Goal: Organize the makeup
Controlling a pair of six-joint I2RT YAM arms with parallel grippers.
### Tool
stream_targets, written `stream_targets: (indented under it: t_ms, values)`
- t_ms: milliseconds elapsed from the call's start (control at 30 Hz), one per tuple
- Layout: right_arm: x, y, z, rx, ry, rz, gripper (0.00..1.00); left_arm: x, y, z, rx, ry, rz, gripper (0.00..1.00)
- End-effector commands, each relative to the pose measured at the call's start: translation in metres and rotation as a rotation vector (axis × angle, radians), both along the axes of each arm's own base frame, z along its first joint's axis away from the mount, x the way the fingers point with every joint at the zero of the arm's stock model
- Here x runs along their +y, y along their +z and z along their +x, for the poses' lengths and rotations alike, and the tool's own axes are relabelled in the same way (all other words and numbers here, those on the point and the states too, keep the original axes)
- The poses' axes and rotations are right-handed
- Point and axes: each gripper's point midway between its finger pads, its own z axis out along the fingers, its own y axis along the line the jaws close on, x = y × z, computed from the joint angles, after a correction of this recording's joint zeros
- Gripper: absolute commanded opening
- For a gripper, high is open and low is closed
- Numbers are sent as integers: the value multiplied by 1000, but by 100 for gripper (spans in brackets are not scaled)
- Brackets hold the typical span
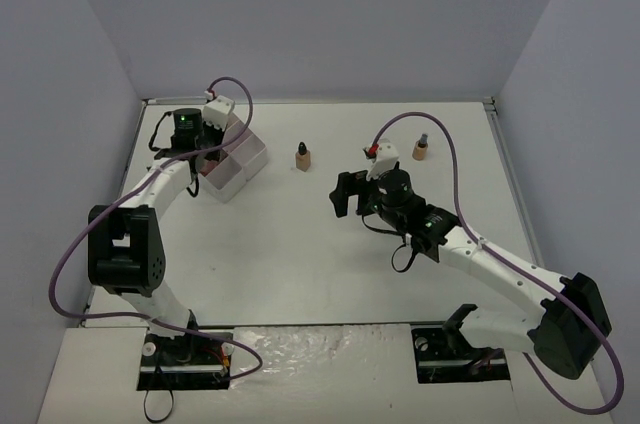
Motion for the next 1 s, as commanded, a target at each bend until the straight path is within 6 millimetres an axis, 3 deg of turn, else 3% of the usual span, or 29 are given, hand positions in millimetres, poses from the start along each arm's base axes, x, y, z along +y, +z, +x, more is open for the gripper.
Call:
stream_targets:
  t_ms: [0, 133, 300, 433, 567, 633, 767, 967]
  values:
    - [-4, 25, 8, -66, -21, 51, 100, 4, 54, 18, -175, -3, -18, 27]
    - [-4, 25, 8, -59, -18, 60, 100, 2, 63, 13, -183, 4, -46, 50]
    - [-8, 30, 7, -66, -23, 73, 100, -6, 91, 2, -183, 56, -169, 73]
    - [-14, 38, 6, -79, -37, 85, 100, -36, 110, -11, -125, 85, -293, 88]
    - [-23, 43, 6, -80, -63, 86, 100, -72, 114, -18, -90, 91, -337, 92]
    - [-28, 45, 4, -79, -76, 87, 100, -103, 112, -19, -44, 83, -370, 92]
    - [-40, 50, -2, -89, -102, 95, 100, -149, 93, -15, 58, 65, -422, 92]
    - [-51, 47, -11, -79, -123, 92, 100, -190, 80, 1, 97, -7, -367, 91]
